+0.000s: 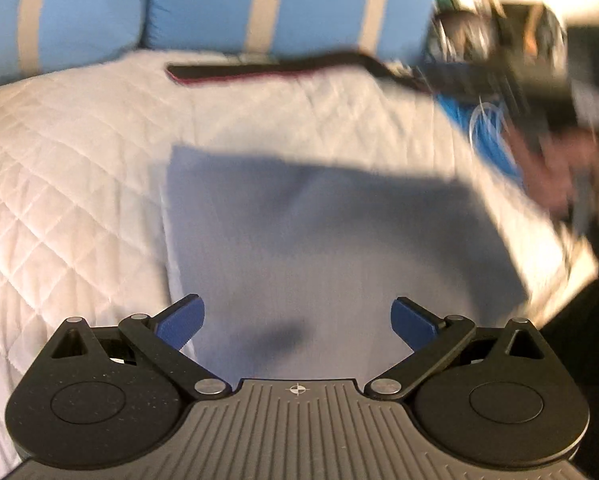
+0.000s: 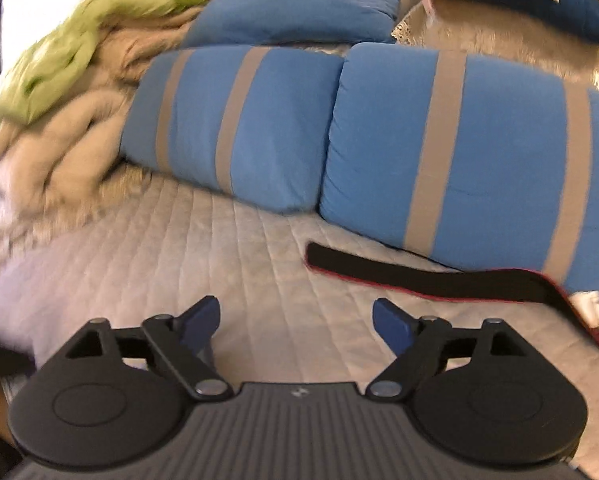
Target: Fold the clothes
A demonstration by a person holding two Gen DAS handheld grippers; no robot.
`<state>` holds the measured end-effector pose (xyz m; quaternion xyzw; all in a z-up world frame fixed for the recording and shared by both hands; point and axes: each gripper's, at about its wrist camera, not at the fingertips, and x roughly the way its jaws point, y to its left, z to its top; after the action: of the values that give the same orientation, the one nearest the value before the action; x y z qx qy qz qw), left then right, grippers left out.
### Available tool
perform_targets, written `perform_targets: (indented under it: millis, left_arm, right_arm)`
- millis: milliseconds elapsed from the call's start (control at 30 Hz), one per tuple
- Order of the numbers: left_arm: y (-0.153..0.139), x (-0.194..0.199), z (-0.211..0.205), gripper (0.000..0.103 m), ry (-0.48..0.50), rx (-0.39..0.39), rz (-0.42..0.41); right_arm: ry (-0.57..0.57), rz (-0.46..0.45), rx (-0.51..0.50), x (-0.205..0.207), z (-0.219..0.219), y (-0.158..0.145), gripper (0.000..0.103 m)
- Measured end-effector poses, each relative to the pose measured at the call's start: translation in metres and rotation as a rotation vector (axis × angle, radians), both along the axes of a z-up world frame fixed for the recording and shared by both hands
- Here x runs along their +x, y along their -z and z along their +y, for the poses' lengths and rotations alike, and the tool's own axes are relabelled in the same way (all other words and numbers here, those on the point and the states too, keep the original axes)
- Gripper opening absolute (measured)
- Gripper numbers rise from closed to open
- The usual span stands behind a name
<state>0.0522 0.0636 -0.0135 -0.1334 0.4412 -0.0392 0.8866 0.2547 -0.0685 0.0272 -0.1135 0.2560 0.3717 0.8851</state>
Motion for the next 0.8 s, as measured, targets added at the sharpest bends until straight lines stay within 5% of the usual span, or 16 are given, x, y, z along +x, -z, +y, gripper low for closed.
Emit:
perform_targets:
  millis: [133,333,600,733,800]
  left_arm:
    - [0.002,0.012,0.003,0.102,-0.067,-0.005,-0.037]
    - [0.002,0.033,0.002,0.101,-0.061,0.106,-0.105]
    - [-0.007,0.052,-0.012,0.101,0.181,0.321,-0.318]
    - [-0.006,0.066,-0.027,0.09,0.345,0.458,-0.349]
    - [-0.005,0.073,-0.032,0.081,0.422,0.468,-0.343]
  right_arm:
    - [0.015,-0.005,-0.086,-0.014,-0.037,0.012,0.092]
    - [0.08,0.006,-0.121,-0.022,-0.078,0.018,0.099]
    - [0.155,0.036,-0.125,-0.036,-0.085,0.026,0.099]
    - [0.029,-0.07,-0.228,-0.065,-0.06,0.033,0.099]
    - [-0.038,-0.158,-0.278,-0.083,-0.048,0.037,0.099]
